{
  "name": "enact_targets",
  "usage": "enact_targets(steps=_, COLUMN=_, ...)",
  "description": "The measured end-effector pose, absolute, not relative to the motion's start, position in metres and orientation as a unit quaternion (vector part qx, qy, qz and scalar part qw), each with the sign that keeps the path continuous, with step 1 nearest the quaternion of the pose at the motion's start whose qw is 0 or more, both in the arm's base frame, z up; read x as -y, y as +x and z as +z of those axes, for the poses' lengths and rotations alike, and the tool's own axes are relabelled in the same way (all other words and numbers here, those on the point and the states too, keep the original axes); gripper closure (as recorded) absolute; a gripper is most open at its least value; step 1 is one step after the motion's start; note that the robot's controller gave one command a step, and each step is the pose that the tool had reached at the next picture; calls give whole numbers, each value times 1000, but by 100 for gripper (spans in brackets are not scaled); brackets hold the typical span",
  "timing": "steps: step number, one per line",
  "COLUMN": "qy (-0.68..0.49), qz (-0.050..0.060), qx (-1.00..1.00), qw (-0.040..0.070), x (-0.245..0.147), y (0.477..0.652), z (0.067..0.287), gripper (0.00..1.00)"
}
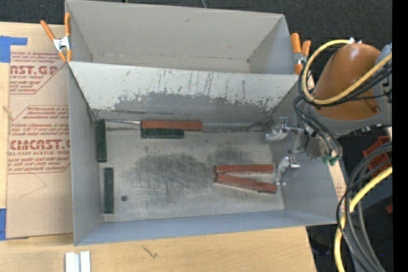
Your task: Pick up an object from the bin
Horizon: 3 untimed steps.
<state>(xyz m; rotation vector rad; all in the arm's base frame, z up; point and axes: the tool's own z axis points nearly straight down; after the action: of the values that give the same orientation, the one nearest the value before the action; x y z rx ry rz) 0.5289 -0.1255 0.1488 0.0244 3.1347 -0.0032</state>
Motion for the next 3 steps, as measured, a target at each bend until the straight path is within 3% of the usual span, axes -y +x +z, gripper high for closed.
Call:
enact_targets(steps=1, qy=-64, qz=0, qx=-998, qw=-1, x=114, y=524, z=118, gripper=0)
enact_targets(steps=2, qy=-17, qz=-1, qx=-1000, qw=10, x=119, y=543, z=76, gripper=100)
enact_targets(steps=3, qy=-17, qz=-1, qx=-1000, qw=10, x=119, y=543, z=76, gripper=100)
